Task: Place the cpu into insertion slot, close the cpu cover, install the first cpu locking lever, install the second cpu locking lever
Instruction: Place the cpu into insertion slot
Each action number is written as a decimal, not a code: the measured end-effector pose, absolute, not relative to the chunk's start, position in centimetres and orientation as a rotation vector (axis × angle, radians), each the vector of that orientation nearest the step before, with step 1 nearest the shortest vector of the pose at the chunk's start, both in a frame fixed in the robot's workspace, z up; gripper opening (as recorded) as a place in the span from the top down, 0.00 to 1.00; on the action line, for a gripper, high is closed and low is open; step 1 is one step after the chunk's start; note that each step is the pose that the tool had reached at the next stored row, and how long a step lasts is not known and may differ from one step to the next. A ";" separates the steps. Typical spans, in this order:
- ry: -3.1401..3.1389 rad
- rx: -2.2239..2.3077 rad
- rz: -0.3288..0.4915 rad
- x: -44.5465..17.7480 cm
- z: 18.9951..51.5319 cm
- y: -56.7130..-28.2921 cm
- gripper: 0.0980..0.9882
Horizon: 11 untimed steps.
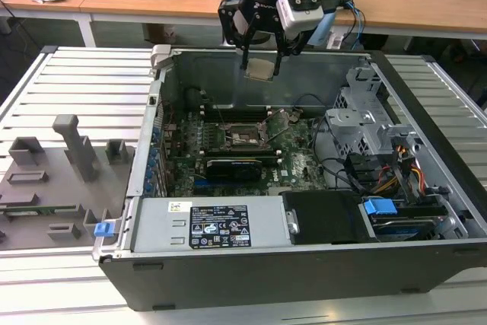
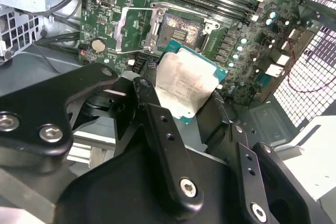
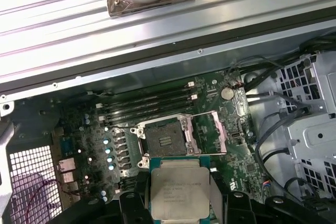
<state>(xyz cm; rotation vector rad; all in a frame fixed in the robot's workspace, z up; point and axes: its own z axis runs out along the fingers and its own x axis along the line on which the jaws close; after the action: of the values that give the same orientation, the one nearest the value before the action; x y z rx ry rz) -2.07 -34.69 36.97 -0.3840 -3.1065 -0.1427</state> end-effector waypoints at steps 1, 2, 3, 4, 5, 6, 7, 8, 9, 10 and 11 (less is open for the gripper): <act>-3.106 -0.393 -0.143 -2.1 37.0 -34.7 0.50; -3.105 -0.403 -0.143 -2.1 37.0 -34.7 0.50; -3.104 -0.413 -0.143 -2.1 37.0 -34.7 0.50; -3.102 -0.424 -0.143 -2.1 37.0 -34.7 0.50; -3.101 -0.434 -0.143 -2.1 37.0 -34.7 0.50; -3.100 -0.444 -0.143 -2.1 37.0 -34.7 0.50; -3.099 -0.452 -0.143 -2.1 37.0 -34.7 0.50; -3.098 -0.460 -0.143 -2.1 37.0 -34.7 0.50; -3.097 -0.468 -0.143 -2.1 37.0 -34.7 0.50; -3.096 -0.478 -0.143 -2.1 37.0 -34.7 0.50; -3.095 -0.487 -0.143 -2.1 37.0 -34.7 0.50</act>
<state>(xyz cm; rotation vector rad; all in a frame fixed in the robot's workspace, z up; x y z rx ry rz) -2.06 -34.69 36.96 -0.4870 -3.0950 -0.1434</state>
